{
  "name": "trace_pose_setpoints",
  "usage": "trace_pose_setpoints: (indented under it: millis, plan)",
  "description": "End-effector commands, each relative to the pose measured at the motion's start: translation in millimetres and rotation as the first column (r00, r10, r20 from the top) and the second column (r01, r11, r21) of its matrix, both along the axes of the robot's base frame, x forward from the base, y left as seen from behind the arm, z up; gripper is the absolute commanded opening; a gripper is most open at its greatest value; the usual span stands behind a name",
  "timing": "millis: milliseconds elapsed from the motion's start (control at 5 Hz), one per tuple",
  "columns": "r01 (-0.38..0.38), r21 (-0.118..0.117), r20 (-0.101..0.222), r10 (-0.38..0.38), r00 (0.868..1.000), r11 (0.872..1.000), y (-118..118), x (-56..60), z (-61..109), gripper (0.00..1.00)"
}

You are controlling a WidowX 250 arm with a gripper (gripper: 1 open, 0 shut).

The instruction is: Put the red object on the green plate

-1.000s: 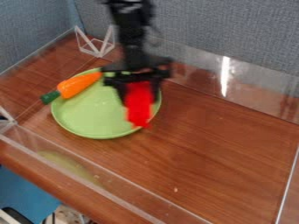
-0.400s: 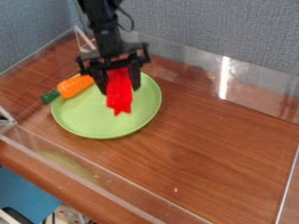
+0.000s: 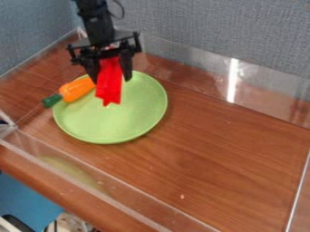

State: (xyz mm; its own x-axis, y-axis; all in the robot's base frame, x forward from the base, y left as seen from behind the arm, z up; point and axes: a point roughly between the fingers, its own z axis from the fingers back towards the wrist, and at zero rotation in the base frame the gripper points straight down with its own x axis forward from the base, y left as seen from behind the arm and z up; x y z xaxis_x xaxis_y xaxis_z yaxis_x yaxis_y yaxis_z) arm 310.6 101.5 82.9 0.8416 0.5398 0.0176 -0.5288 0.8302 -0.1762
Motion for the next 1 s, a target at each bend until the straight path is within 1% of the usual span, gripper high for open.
trace_pose_setpoints:
  millis: [0,200,400,600,800]
  plan:
    - [0.028,0.045,0.052,-0.031,0.998,0.999,4,5.4,7.7,0.00]
    - [0.054,0.056,0.036,-0.056,0.998,0.997,1,6.1,-2.6,0.00]
    - [-0.006,0.057,0.019,0.005,1.000,0.998,7,10.9,-10.8,0.00]
    - [-0.046,0.057,0.007,0.045,0.999,0.997,13,14.3,-13.3,1.00]
    - [-0.068,0.064,-0.006,0.069,0.998,0.996,21,19.5,-11.5,1.00]
